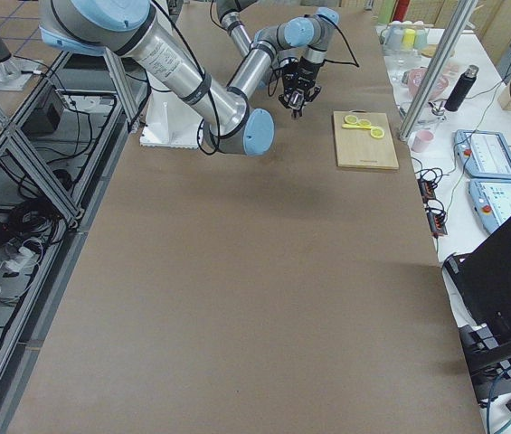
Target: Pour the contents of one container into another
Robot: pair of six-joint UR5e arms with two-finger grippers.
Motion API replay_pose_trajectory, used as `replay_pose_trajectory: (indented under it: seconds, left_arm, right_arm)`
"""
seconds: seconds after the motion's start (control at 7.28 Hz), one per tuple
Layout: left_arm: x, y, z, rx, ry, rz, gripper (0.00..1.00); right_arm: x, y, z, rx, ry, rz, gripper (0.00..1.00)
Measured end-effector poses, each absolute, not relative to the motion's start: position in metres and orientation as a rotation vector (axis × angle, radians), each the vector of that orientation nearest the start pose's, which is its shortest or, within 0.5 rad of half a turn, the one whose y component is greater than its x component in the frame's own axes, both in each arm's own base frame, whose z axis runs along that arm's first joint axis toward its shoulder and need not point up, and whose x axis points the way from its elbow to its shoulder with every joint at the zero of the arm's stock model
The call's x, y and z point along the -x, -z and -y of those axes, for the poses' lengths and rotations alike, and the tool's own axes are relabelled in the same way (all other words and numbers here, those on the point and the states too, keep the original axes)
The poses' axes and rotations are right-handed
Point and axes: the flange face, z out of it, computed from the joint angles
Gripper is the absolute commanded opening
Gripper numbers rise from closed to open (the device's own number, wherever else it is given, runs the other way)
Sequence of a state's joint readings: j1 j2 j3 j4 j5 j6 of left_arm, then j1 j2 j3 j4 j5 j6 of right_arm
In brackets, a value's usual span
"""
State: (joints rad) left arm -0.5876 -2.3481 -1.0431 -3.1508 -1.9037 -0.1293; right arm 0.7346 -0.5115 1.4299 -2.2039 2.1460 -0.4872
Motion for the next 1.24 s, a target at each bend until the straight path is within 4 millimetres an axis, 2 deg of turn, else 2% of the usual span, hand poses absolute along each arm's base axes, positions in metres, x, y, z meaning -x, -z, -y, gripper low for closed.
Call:
replay_pose_trajectory:
  seconds: [1.24]
  left_arm:
    - [-0.563,-0.248,0.495,-1.487,-0.892,-1.211,0.0]
  right_arm:
    - [0.506,-0.119,0.547,-0.095,1.432,0.656,0.0]
